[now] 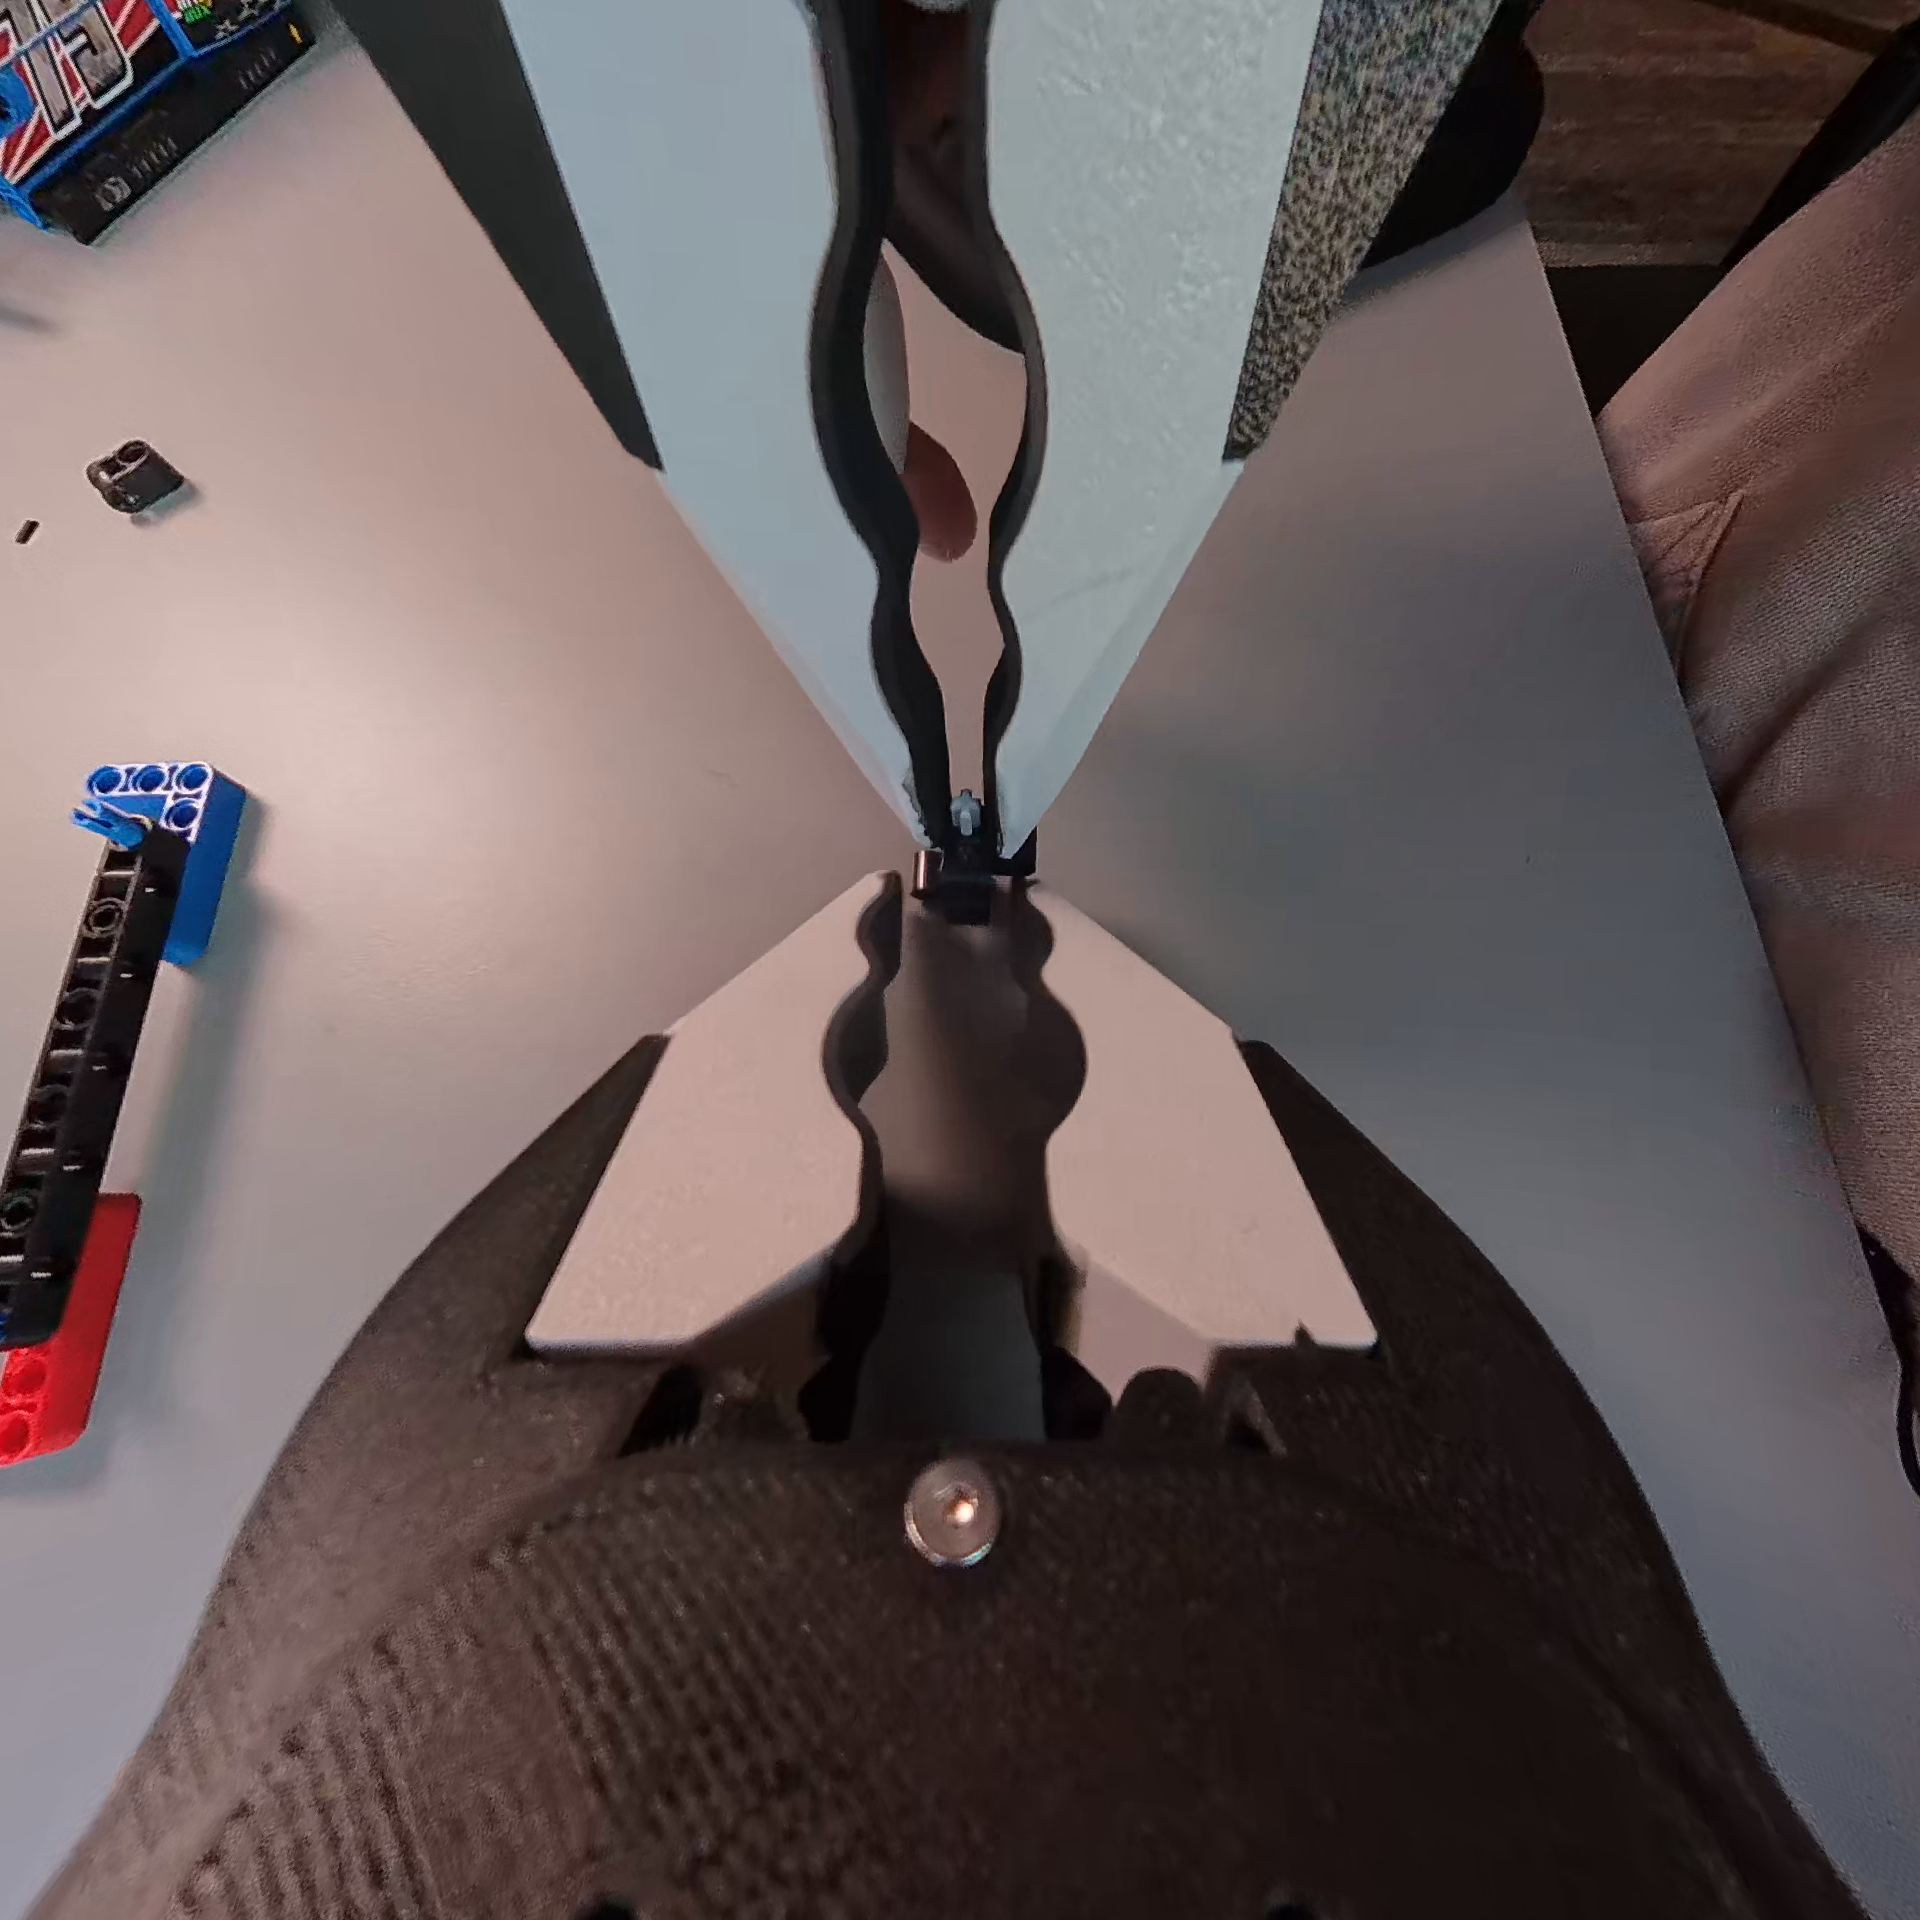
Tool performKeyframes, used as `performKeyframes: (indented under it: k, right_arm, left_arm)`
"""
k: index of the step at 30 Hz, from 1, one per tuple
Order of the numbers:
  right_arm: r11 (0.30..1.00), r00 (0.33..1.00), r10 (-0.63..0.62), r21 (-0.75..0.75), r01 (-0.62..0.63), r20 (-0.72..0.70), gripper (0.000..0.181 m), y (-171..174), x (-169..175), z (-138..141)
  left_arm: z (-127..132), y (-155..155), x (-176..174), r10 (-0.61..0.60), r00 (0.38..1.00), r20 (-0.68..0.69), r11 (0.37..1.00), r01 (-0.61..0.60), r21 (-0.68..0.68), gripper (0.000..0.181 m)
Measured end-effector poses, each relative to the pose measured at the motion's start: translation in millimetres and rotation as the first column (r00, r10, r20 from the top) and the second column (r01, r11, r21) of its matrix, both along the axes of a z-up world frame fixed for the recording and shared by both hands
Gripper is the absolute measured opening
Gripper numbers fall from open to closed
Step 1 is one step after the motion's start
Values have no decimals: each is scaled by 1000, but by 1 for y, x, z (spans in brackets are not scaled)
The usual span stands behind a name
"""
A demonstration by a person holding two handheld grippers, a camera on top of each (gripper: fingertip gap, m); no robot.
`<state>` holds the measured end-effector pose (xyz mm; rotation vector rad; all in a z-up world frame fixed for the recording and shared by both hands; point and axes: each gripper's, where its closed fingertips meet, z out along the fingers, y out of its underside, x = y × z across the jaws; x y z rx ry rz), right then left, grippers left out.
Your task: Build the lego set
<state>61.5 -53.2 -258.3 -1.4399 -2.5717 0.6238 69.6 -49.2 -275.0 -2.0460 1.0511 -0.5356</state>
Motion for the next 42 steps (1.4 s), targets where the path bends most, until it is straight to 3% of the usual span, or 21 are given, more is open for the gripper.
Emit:
performKeyframes:
  k: [1, 3, 6, 8, 10, 17, 21, 25, 29, 32, 36, 42]
  right_arm:
    - [1000, 1000, -18, -22, 18, -12, 5, 0, 0, 0]
    - [994, 997, -66, -85, 62, -37, 6, 1, 1, 1]
    - [978, 986, -97, -195, 69, -139, 6, -1, 0, 4]
    - [948, 966, -133, -314, 58, -221, 5, -7, -2, 15]
    - [914, 935, -185, -402, 51, -302, 5, -5, -5, 30]
    - [666, 831, -423, -746, 15, -361, 5, 2, -6, 75]
    - [598, 816, -452, -801, -21, -359, 5, 1, -7, 80]
    - [627, 811, -434, -778, -41, -392, 5, 2, -7, 79]
    - [730, 800, -361, -679, -79, -480, 5, -2, -7, 79]
    - [837, 760, -278, -536, -108, -587, 5, -2, -8, 81]
    - [931, 661, -179, -343, -125, -729, 5, 2, -12, 93]
    - [995, 532, 22, -31, -90, -846, 5, 12, -17, 102]
  left_arm:
    - [-1, -2, 1, -14, 1000, -5, 1000, 14, -6, 38]
    - [-2, -4, 5, -35, 999, -3, 999, 35, -17, 42]
    - [-3, -2, 7, -33, 999, -18, 999, 33, -5, 38]
    - [-2, 0, 10, -36, 999, -21, 999, 36, 4, 22]
    - [4, 1, 10, -32, 999, 21, 999, 32, 11, 17]
    - [72, 1, 5, -11, 913, 408, 998, -12, 54, 10]
    - [81, -1, 4, -12, 890, 455, 998, -14, 54, 8]
    - [79, -1, 3, -18, 911, 412, 995, -22, 92, 8]
    - [76, -2, 3, -60, 936, 347, 982, -6, 187, 8]
    - [74, -2, 1, -56, 937, 346, 983, -8, 181, 9]
    - [83, -3, -4, -43, 887, 460, 993, -14, 119, 26]
    - [104, -1, -11, 3, 750, 662, 1000, -6, 2, 26]
